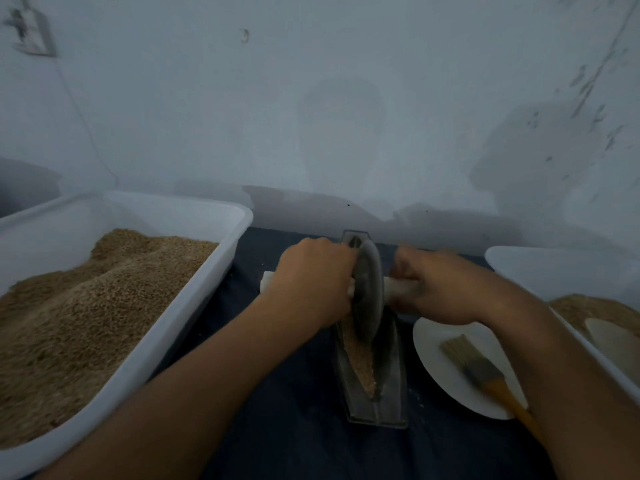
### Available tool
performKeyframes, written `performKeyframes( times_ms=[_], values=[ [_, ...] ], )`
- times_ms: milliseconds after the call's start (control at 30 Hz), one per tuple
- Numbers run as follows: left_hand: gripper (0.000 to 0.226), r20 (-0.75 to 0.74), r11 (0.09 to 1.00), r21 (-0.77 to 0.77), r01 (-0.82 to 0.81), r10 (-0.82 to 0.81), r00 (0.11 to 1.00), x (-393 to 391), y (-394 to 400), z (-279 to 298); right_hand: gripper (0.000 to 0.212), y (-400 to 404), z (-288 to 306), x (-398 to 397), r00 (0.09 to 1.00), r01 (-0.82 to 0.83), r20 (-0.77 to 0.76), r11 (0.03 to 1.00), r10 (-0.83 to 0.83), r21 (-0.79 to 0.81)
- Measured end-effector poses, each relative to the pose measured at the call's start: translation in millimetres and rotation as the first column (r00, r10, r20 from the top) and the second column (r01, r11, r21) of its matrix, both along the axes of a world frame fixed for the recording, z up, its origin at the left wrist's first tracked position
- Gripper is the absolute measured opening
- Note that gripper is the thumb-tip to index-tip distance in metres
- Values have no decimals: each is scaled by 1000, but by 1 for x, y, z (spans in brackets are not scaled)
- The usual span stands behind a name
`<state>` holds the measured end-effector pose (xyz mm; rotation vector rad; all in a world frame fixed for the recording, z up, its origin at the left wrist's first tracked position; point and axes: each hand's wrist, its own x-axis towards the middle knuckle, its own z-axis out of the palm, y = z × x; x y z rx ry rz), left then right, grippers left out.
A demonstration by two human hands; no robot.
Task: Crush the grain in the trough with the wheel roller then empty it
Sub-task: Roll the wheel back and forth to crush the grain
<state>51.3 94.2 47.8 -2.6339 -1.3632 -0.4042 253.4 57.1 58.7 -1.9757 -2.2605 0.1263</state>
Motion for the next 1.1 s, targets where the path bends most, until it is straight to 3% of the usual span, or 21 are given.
performKeyframes(
  times_ms=[100,267,533,733,833,967,1100],
  values=[
    [34,-104,997,77,-18,26,994,-1,-20,12,39,-18,13,-9,995,-38,92,996,45,-77],
    [44,-160,999,47,-2,9,987,-12,-40,25,41,-31,24,-21,984,-81,155,994,92,-75],
    [38,-85,1000,9,-9,10,996,-6,-18,10,35,-16,14,-7,1000,-6,28,993,10,-118],
    [2,-7,991,132,-17,18,1000,7,18,-19,21,15,-20,14,995,73,-76,996,-69,47],
    [17,82,983,184,27,-43,996,8,30,-33,29,21,-30,15,996,74,-65,983,-64,171],
    [48,63,996,76,43,-48,997,5,33,-37,27,24,-32,10,998,67,-7,968,-67,241],
    [23,-24,1000,8,7,-7,1000,5,20,-20,25,15,-18,9,998,35,-62,994,-29,101]
  ],
)
